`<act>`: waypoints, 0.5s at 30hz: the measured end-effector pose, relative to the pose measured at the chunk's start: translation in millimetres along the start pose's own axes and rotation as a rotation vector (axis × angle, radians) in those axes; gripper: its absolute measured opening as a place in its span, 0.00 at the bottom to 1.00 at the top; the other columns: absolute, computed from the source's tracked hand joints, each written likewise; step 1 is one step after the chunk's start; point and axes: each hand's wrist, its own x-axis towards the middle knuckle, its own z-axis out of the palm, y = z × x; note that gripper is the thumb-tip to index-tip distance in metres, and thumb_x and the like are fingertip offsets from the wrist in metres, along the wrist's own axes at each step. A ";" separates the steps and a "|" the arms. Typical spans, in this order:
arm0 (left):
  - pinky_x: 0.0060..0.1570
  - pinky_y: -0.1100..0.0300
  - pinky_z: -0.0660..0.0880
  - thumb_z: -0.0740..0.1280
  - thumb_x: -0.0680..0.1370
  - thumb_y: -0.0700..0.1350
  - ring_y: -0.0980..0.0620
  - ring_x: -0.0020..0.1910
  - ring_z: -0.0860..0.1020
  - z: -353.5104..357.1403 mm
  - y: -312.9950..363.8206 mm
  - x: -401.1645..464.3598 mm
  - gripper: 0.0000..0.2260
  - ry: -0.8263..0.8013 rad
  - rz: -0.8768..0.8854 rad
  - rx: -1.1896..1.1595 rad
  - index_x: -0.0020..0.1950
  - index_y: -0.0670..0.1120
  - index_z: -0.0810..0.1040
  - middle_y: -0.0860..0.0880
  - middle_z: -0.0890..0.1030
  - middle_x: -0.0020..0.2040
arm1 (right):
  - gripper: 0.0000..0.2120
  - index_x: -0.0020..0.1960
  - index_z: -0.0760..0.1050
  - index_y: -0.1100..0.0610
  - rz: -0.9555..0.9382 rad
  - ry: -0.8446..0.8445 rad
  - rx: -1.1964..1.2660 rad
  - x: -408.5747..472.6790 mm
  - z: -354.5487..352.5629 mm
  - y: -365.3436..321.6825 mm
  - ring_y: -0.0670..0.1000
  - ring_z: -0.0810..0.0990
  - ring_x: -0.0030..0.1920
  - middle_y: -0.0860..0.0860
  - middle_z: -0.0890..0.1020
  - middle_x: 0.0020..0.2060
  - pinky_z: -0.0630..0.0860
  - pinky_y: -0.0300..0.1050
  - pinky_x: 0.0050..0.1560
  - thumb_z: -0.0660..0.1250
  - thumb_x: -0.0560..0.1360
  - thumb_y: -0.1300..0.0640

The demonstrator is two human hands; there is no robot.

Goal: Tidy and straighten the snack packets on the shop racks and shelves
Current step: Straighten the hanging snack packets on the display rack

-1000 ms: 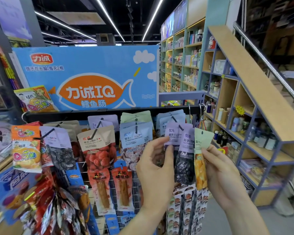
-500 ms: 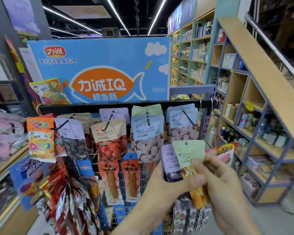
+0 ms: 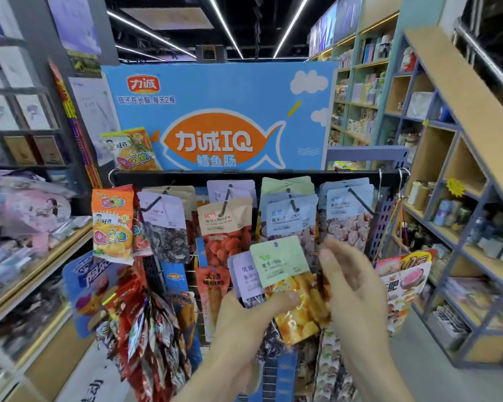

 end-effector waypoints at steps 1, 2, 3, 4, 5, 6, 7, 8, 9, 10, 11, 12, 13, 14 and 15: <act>0.47 0.56 0.77 0.81 0.68 0.38 0.55 0.44 0.85 -5.7 2.5 0.0 0.16 0.016 -0.001 0.003 0.52 0.51 0.85 0.54 0.88 0.46 | 0.10 0.60 0.80 0.46 -0.045 0.016 -0.026 6.7 1.3 -2.7 0.35 0.81 0.55 0.37 0.84 0.53 0.75 0.34 0.52 0.68 0.79 0.51; 0.48 0.56 0.77 0.81 0.68 0.38 0.55 0.44 0.85 -11.3 5.1 0.4 0.15 0.026 0.001 0.008 0.51 0.52 0.85 0.55 0.88 0.46 | 0.12 0.62 0.79 0.46 -0.078 0.026 -0.051 14.9 2.9 -3.9 0.36 0.80 0.57 0.38 0.84 0.55 0.75 0.34 0.54 0.68 0.79 0.49; 0.49 0.55 0.77 0.81 0.68 0.39 0.55 0.45 0.85 -16.6 7.1 1.0 0.16 0.031 0.005 0.013 0.51 0.53 0.85 0.55 0.88 0.46 | 0.13 0.63 0.78 0.46 -0.094 0.022 -0.077 23.6 5.6 -3.8 0.37 0.79 0.58 0.39 0.83 0.57 0.75 0.35 0.56 0.69 0.79 0.48; 0.51 0.54 0.76 0.81 0.68 0.40 0.55 0.46 0.85 -21.4 8.4 1.6 0.17 0.032 0.011 0.019 0.52 0.54 0.85 0.56 0.88 0.47 | 0.16 0.65 0.76 0.47 -0.099 0.006 -0.103 31.7 9.2 -2.8 0.37 0.79 0.59 0.39 0.82 0.58 0.75 0.35 0.56 0.70 0.78 0.48; 0.52 0.53 0.76 0.82 0.66 0.41 0.56 0.46 0.85 -24.7 10.8 1.0 0.18 0.027 0.018 0.023 0.53 0.55 0.85 0.56 0.88 0.48 | 0.19 0.67 0.75 0.48 -0.086 -0.016 -0.127 39.1 13.5 -1.7 0.38 0.79 0.60 0.40 0.80 0.60 0.75 0.35 0.56 0.71 0.78 0.47; 0.54 0.52 0.76 0.82 0.64 0.43 0.56 0.47 0.85 -27.4 13.2 0.7 0.21 0.022 0.027 0.028 0.55 0.54 0.85 0.56 0.88 0.49 | 0.22 0.69 0.74 0.48 -0.070 -0.041 -0.149 45.6 18.5 -1.0 0.38 0.78 0.60 0.40 0.80 0.60 0.75 0.34 0.55 0.72 0.77 0.47; 0.55 0.52 0.76 0.82 0.62 0.45 0.55 0.48 0.85 -29.7 15.2 0.6 0.23 0.018 0.035 0.030 0.56 0.54 0.85 0.55 0.88 0.50 | 0.25 0.70 0.73 0.48 -0.060 -0.063 -0.167 51.2 23.4 -0.3 0.38 0.78 0.59 0.41 0.80 0.60 0.75 0.34 0.54 0.74 0.75 0.46; 0.56 0.51 0.76 0.82 0.60 0.46 0.55 0.49 0.85 -31.6 17.0 0.8 0.25 0.014 0.045 0.026 0.57 0.53 0.85 0.55 0.88 0.51 | 0.25 0.69 0.73 0.48 -0.059 -0.078 -0.184 55.0 27.1 0.3 0.37 0.79 0.57 0.41 0.81 0.58 0.76 0.35 0.54 0.75 0.74 0.47; 0.56 0.51 0.76 0.82 0.60 0.46 0.54 0.49 0.85 -33.2 18.8 0.9 0.26 0.013 0.053 0.024 0.57 0.52 0.85 0.54 0.88 0.51 | 0.24 0.67 0.74 0.49 -0.064 -0.087 -0.196 57.5 29.7 1.9 0.38 0.80 0.56 0.41 0.82 0.57 0.78 0.38 0.55 0.76 0.74 0.47; 0.56 0.51 0.76 0.83 0.59 0.45 0.54 0.49 0.85 -34.6 21.0 0.9 0.27 0.012 0.061 0.027 0.57 0.51 0.85 0.54 0.88 0.51 | 0.22 0.65 0.76 0.49 -0.068 -0.096 -0.204 58.6 30.5 3.6 0.40 0.82 0.55 0.42 0.84 0.55 0.80 0.44 0.56 0.76 0.74 0.48; 0.57 0.52 0.77 0.84 0.59 0.45 0.54 0.50 0.85 -36.1 22.7 1.3 0.28 0.016 0.064 0.030 0.57 0.51 0.85 0.53 0.88 0.51 | 0.18 0.62 0.78 0.48 -0.072 -0.111 -0.209 58.3 30.4 4.3 0.42 0.83 0.54 0.42 0.85 0.53 0.81 0.51 0.57 0.76 0.74 0.49; 0.56 0.53 0.76 0.85 0.58 0.45 0.54 0.50 0.85 -37.9 24.6 1.9 0.28 0.021 0.065 0.029 0.57 0.51 0.85 0.54 0.88 0.51 | 0.14 0.59 0.80 0.47 -0.075 -0.129 -0.209 57.0 29.2 4.1 0.43 0.84 0.54 0.42 0.86 0.52 0.81 0.56 0.58 0.75 0.75 0.49; 0.56 0.54 0.76 0.84 0.58 0.45 0.55 0.50 0.85 -40.0 26.4 2.6 0.28 0.029 0.068 0.026 0.57 0.51 0.85 0.54 0.88 0.51 | 0.11 0.58 0.81 0.46 -0.079 -0.147 -0.198 54.9 27.8 3.0 0.44 0.84 0.54 0.42 0.86 0.51 0.80 0.57 0.59 0.74 0.76 0.50; 0.54 0.55 0.76 0.83 0.58 0.46 0.56 0.49 0.85 -41.8 28.8 2.8 0.27 0.033 0.075 0.023 0.57 0.52 0.85 0.55 0.88 0.51 | 0.10 0.58 0.81 0.45 -0.083 -0.165 -0.184 52.2 26.5 0.8 0.44 0.84 0.54 0.41 0.86 0.52 0.80 0.57 0.60 0.73 0.77 0.51; 0.53 0.56 0.75 0.81 0.59 0.47 0.57 0.48 0.85 -43.6 31.1 2.9 0.26 0.034 0.084 0.020 0.57 0.53 0.85 0.56 0.88 0.51 | 0.10 0.59 0.80 0.45 -0.085 -0.181 -0.173 48.9 25.2 -2.2 0.43 0.83 0.55 0.40 0.86 0.52 0.80 0.56 0.61 0.72 0.78 0.51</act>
